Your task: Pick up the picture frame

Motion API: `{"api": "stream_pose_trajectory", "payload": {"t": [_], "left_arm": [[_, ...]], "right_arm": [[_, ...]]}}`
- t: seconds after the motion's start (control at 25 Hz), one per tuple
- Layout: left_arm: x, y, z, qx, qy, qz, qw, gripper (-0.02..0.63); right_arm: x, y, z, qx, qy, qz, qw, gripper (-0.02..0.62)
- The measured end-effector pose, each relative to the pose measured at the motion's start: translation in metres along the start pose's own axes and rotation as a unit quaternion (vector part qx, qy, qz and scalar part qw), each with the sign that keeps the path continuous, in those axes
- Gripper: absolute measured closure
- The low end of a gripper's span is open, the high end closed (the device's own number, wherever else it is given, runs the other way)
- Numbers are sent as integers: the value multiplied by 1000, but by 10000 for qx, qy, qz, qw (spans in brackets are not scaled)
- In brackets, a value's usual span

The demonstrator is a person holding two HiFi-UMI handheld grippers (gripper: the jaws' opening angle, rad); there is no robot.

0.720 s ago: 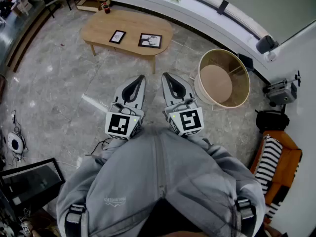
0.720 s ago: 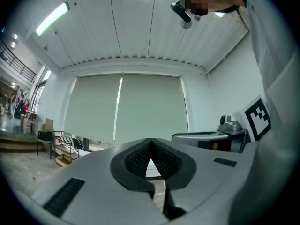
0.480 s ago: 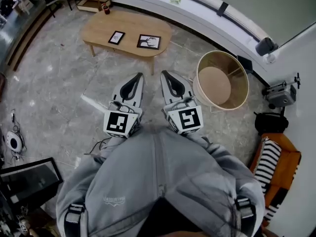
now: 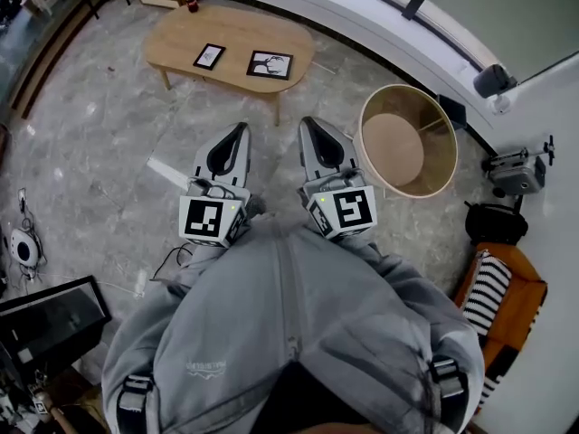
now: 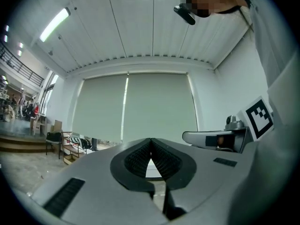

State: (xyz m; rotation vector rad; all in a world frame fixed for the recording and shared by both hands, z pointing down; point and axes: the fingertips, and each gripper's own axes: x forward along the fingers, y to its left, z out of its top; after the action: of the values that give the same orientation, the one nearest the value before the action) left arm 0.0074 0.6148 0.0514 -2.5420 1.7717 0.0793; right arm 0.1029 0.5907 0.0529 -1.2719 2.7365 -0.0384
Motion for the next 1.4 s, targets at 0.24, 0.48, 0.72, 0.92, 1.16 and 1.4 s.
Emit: {"api": "stream_pose_trajectory", "payload": {"t": [0.24, 0.48, 0.72, 0.92, 1.16, 1.4], "left_arm": [[30, 39, -14, 255, 53, 34, 9997, 588], [105, 108, -39, 121, 204, -273, 9993, 588], [183, 172, -50, 65, 339, -708, 9969, 588], [233, 209, -61, 35, 437, -1030, 9937, 588], [283, 239, -75, -26, 463, -1438, 9885, 588], [302, 256, -94, -125, 666, -1609, 9846, 588]], "right_arm": [[43, -18, -28, 85, 172, -73, 9998, 563], [139, -51, -56, 163, 338, -234, 9990, 563], [226, -79, -72, 295, 505, -369, 9976, 563], [272, -110, -84, 425, 615, -749, 9944, 562], [314, -140, -96, 467, 636, -1175, 9899, 561], [341, -145, -113, 495, 813, -1214, 9880, 561]]}}
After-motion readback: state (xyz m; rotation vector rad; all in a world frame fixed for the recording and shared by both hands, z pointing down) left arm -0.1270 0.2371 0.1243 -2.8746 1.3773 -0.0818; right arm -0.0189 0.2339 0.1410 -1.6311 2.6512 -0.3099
